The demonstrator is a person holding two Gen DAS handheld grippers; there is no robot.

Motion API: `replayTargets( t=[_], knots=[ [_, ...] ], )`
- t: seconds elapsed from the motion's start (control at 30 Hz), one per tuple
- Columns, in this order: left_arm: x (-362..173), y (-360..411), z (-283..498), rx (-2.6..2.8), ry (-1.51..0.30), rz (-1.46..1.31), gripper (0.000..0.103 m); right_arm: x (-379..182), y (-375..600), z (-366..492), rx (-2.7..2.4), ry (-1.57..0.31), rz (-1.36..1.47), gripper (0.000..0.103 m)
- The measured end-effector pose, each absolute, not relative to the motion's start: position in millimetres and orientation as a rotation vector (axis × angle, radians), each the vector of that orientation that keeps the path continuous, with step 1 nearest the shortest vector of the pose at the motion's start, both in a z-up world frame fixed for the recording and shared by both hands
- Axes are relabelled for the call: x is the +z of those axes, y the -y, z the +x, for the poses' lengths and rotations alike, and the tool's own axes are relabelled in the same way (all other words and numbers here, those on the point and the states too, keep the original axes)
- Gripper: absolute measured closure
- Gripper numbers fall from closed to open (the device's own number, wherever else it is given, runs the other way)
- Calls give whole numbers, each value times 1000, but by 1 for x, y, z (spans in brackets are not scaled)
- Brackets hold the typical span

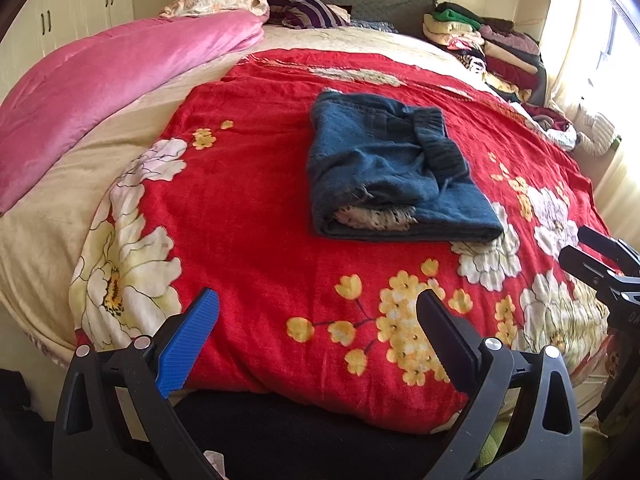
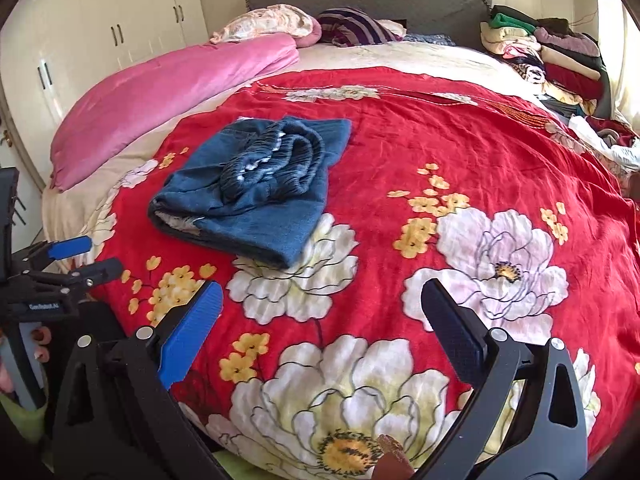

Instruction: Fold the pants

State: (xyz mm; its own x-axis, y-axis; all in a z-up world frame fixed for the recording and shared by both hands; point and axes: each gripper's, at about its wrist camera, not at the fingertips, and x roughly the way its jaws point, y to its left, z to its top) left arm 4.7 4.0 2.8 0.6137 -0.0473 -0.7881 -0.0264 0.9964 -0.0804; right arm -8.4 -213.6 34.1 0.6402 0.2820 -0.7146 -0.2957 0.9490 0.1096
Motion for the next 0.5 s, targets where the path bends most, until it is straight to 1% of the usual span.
replayTargets(
  t=[0.23,0.33,0.5],
  knots=[
    [9,-57,33,29,-864,-164,4,39,257,14,225,-801,21,9],
    [0,-101,71,151,-904,-147,4,40,301,39,120,-783,56,9],
    [-26,-192,159,345,-983,-141,4,29,414,95,-139,-806,129,9]
  ],
)
